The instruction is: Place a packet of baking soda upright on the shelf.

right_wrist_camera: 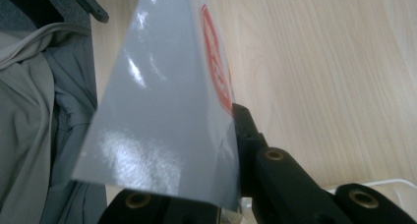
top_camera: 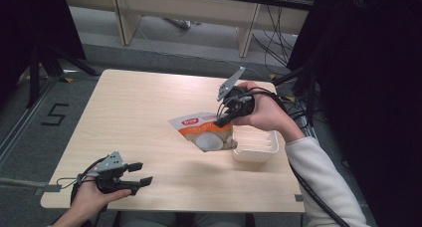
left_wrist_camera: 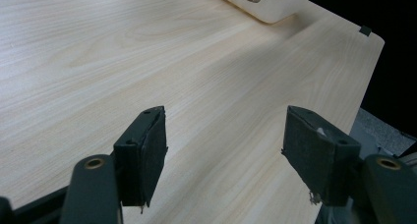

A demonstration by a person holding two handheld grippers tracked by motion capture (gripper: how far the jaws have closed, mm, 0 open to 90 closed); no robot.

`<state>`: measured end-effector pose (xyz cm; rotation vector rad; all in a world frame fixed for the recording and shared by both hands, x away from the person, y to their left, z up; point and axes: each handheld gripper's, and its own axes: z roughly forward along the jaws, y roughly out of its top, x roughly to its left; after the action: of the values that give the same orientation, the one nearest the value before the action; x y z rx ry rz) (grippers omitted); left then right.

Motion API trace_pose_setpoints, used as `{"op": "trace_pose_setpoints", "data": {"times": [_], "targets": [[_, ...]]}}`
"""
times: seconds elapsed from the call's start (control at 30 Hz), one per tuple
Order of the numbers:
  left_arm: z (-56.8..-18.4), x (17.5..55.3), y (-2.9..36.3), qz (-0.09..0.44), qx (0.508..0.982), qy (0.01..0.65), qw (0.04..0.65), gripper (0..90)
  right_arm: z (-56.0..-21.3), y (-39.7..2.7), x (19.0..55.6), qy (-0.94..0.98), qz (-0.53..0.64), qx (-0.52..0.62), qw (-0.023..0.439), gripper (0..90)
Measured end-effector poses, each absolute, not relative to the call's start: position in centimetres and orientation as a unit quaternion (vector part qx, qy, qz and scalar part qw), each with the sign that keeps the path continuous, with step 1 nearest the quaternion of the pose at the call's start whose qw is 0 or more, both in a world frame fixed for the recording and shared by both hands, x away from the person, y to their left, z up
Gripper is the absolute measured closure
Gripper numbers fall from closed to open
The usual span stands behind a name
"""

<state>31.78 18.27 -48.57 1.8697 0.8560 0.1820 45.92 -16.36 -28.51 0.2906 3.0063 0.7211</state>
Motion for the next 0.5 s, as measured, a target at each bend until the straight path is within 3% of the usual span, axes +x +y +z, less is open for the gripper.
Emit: {"op": "trace_pose_setpoints", "data": {"times": [0.5], "targets": [[-48.58, 31.78, 18.21, 0.075, 0.776, 0.358, 0.515, 32.5, -28.04, -17.05, 46.14, 0.967, 0.228, 0.108, 0.020, 90.0]]}}
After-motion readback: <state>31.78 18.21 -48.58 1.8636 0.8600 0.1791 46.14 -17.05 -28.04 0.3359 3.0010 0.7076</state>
